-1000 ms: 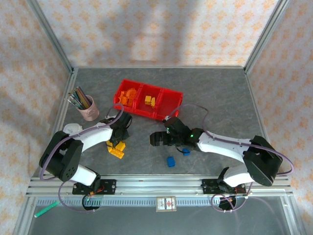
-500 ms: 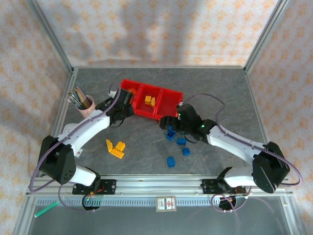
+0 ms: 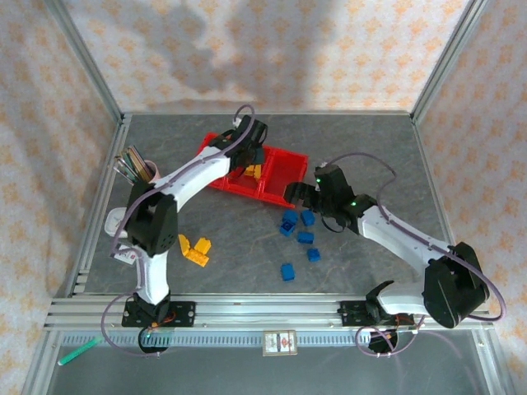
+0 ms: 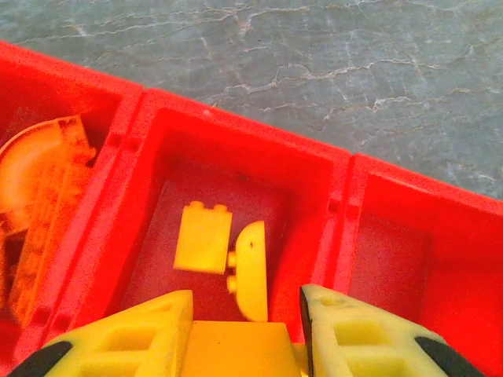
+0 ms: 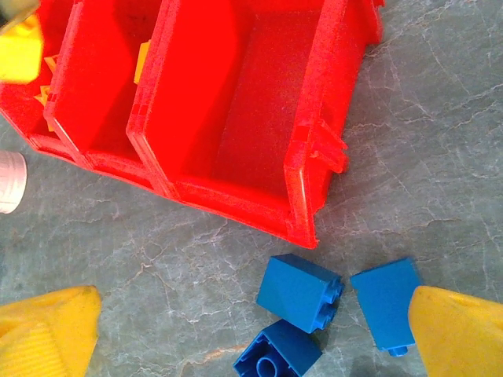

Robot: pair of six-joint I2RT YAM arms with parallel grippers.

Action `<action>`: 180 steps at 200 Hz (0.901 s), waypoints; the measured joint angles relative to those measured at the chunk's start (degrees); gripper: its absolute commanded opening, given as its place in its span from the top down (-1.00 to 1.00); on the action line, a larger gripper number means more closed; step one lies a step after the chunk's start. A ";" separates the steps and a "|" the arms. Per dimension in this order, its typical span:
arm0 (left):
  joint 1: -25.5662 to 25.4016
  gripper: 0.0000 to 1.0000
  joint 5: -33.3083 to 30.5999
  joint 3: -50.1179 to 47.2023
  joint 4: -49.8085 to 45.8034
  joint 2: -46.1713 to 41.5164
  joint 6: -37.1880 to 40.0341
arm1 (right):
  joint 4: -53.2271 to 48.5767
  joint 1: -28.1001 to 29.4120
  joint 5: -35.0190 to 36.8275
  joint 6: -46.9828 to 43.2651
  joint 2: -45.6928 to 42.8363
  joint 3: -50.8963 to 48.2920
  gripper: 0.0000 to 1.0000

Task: Sort the legos into containers by color
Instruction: Place the lego in the container, then pick up the lego from the bottom-left of the table.

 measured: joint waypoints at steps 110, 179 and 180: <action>3.26 0.05 -1.11 11.26 -2.84 15.56 4.87 | 0.00 -1.25 -0.44 -0.68 1.53 -0.22 -1.00; 3.08 0.00 -1.29 14.36 -7.13 12.74 5.42 | 0.00 -1.22 -2.69 -0.72 1.86 0.96 -0.99; 3.08 0.00 -1.27 14.23 -7.13 12.61 5.42 | 0.00 -1.22 -2.78 -0.72 1.86 1.05 -0.99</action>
